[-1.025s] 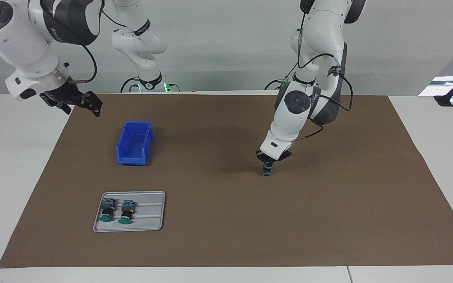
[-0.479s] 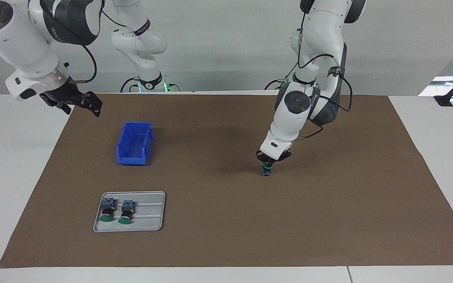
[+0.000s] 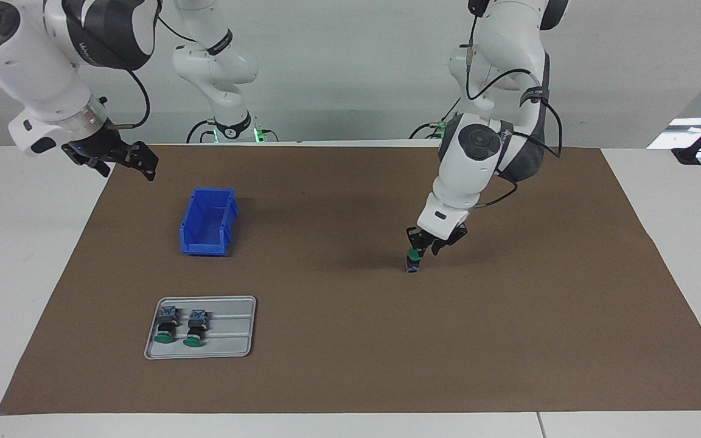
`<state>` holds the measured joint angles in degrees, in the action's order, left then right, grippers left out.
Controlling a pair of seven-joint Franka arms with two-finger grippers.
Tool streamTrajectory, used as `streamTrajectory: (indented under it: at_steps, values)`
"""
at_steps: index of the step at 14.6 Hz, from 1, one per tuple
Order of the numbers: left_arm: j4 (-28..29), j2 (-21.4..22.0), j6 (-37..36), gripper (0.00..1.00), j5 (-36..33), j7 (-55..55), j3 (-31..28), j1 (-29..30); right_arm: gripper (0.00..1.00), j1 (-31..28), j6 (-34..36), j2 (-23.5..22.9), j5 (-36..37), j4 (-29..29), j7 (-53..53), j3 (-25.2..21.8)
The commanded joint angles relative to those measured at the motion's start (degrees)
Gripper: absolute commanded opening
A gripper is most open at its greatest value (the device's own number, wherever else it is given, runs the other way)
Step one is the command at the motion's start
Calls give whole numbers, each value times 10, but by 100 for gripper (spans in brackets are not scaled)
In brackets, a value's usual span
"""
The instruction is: Place and press button with both arms
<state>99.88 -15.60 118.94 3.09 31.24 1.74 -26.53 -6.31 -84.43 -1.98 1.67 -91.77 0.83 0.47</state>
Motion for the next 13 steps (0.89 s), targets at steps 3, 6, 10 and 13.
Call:
streamTrajectory:
  at_steps: [3, 6, 10, 13]
  values:
    - [0, 38, -67, 100, -12, -10, -2, 38, 99, 2, 0, 13, -3, -15, -11, -4]
    - [0, 69, -120, 100, -13, -58, -2, 84, 99, 2, 0, 13, -4, -15, -11, -4]
    - [1, 108, -186, 100, -13, -158, -3, 147, 99, 2, 0, 13, -3, -15, -11, -4]
    - [1, 146, -238, 100, -13, -224, -3, 190, 99, 2, 0, 13, -3, -15, -11, -4]
